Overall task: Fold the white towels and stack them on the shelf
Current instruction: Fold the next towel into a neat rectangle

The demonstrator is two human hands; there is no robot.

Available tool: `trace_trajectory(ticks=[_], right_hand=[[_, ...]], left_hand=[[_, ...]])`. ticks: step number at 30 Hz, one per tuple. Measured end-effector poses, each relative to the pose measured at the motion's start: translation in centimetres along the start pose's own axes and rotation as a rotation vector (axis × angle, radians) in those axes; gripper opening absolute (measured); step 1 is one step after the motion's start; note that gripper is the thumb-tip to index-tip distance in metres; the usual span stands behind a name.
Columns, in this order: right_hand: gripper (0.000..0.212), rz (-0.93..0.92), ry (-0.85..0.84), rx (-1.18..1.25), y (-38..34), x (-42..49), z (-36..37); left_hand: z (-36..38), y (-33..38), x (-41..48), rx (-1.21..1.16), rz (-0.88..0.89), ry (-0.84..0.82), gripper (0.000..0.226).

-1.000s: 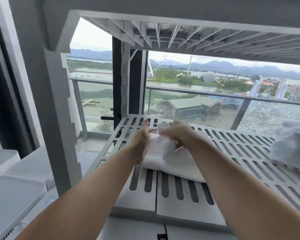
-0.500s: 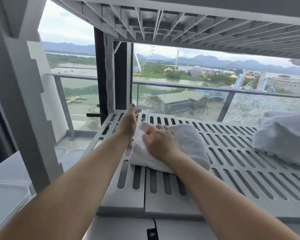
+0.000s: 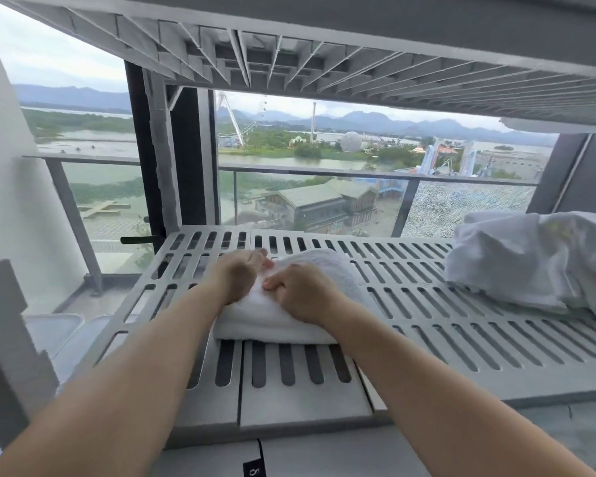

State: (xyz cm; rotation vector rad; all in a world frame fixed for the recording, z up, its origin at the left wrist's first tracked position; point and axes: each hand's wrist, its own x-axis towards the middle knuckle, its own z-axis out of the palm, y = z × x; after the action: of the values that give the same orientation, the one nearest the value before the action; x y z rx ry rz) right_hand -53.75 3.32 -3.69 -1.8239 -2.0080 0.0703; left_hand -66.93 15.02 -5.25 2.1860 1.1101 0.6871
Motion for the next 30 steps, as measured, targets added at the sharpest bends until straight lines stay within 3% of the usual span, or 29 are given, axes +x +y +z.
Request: trace_trajectory(ticks=[3,5,8,13,20,25,30], right_hand=[[0.035,0.096,0.07,-0.091,1.1,0.1,-1.6],[0.034,0.119,0.072,-0.194,2.1,-0.1,-1.9],[0.036,0.18,-0.016,-0.166,3.3,-0.4,-1.3],[0.034,0.227,0.021,-0.158,4.0,-0.6,-1.1],[0.023,0.273,0.273,-0.329,6.5,-2.7,-2.1],[0.025,0.276,0.385,-0.577,10.6,-5.4,-3.5],[0.027,0.376,0.441,-0.578,14.0,-8.0,-5.4]], left_hand=[[0.1,-0.1,-0.1,0.115,0.051,0.005,0.026],[0.0,0.2,-0.2,0.2,0.079,0.013,0.025],[0.0,1.0,-0.3,0.307,0.083,-0.007,0.028],[0.2,2.2,-0.6,0.218,0.017,-0.018,0.026],[3.0,4.6,-0.9,0.117,-0.034,-0.062,0.035],[6.1,8.5,-1.2,0.515,-0.062,-0.15,0.043],[8.3,12.1,-2.1,0.715,-0.111,-0.189,0.057]])
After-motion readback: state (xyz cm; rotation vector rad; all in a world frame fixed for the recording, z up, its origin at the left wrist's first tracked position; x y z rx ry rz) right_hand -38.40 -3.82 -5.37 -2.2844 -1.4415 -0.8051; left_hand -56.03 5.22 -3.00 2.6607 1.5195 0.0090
